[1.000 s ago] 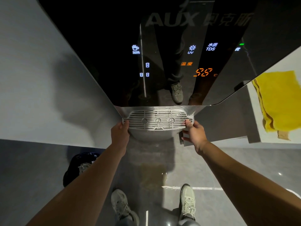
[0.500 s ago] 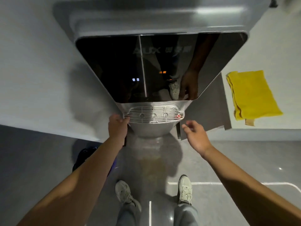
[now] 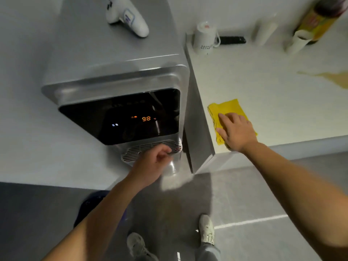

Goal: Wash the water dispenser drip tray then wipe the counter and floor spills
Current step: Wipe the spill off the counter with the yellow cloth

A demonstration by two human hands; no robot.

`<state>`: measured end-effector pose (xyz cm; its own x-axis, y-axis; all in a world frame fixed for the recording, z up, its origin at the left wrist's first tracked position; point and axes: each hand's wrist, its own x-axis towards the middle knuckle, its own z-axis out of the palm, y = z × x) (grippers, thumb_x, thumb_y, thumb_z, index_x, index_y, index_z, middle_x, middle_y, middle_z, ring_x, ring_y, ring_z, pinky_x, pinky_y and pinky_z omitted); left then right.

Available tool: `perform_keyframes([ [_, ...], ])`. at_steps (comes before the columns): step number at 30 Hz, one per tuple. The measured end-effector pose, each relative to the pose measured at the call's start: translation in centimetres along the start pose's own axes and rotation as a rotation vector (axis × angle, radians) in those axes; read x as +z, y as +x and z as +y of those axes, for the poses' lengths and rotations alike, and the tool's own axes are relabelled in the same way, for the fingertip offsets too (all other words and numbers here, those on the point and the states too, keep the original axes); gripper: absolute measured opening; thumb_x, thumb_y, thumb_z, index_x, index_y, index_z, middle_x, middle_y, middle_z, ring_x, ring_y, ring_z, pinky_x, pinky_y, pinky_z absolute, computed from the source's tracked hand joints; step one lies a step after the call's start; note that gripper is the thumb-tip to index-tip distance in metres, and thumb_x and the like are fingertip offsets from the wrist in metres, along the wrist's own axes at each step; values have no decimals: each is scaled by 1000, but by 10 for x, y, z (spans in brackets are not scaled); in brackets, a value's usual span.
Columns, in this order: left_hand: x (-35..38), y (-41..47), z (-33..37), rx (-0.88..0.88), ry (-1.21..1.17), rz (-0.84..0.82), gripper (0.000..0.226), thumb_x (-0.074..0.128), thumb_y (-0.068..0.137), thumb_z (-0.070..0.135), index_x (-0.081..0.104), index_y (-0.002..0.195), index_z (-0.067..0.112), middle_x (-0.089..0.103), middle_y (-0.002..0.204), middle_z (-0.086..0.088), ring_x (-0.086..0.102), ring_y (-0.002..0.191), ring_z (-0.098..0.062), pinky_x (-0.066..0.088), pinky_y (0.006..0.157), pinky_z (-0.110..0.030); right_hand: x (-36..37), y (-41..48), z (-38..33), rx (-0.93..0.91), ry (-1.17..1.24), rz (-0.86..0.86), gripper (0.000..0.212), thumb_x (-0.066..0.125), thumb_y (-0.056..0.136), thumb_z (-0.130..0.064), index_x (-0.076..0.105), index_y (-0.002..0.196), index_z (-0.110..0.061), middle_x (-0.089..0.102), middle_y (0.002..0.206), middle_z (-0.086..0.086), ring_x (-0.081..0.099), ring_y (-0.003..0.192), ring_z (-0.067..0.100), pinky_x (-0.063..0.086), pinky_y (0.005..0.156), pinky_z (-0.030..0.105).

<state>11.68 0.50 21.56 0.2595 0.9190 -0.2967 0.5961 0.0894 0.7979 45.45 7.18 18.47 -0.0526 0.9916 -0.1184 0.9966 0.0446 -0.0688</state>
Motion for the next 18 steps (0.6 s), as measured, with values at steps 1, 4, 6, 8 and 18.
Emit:
perform_keyframes([
  [1,4,6,6,16,30,1,16,67,97,35,66,112,39,71,99,20,66,92,4,52,82,-26,3,-2,1,30,-38,23,58,48,102,-53,53,144,-14,57,132,22,54,114,45,44,90,53],
  [4,17,18,25,36,74,-10,11,62,91,45,62,98,53,69,93,29,65,88,7,49,76,-25,5,-10,4,88,-75,53,50,45,102,-56,56,124,-12,64,115,19,60,99,42,44,79,48],
  [6,27,23,40,43,122,-13,10,61,87,47,61,93,54,68,92,32,65,83,6,48,73,-25,4,-18,13,123,-22,16,47,40,104,-55,53,118,-13,68,109,14,64,94,39,45,74,44],
  [8,39,28,57,44,179,-5,9,64,87,43,64,96,45,71,86,21,66,80,1,52,76,-30,-1,-25,25,194,141,-24,38,38,104,-54,50,108,-18,69,101,10,63,81,36,41,65,38],
  [18,128,76,184,57,455,-53,11,59,98,34,68,105,36,71,93,11,68,88,-16,56,81,-35,-48,-96,175,559,1003,-3,28,51,90,-41,64,89,-16,74,85,5,70,79,26,60,81,46],
])
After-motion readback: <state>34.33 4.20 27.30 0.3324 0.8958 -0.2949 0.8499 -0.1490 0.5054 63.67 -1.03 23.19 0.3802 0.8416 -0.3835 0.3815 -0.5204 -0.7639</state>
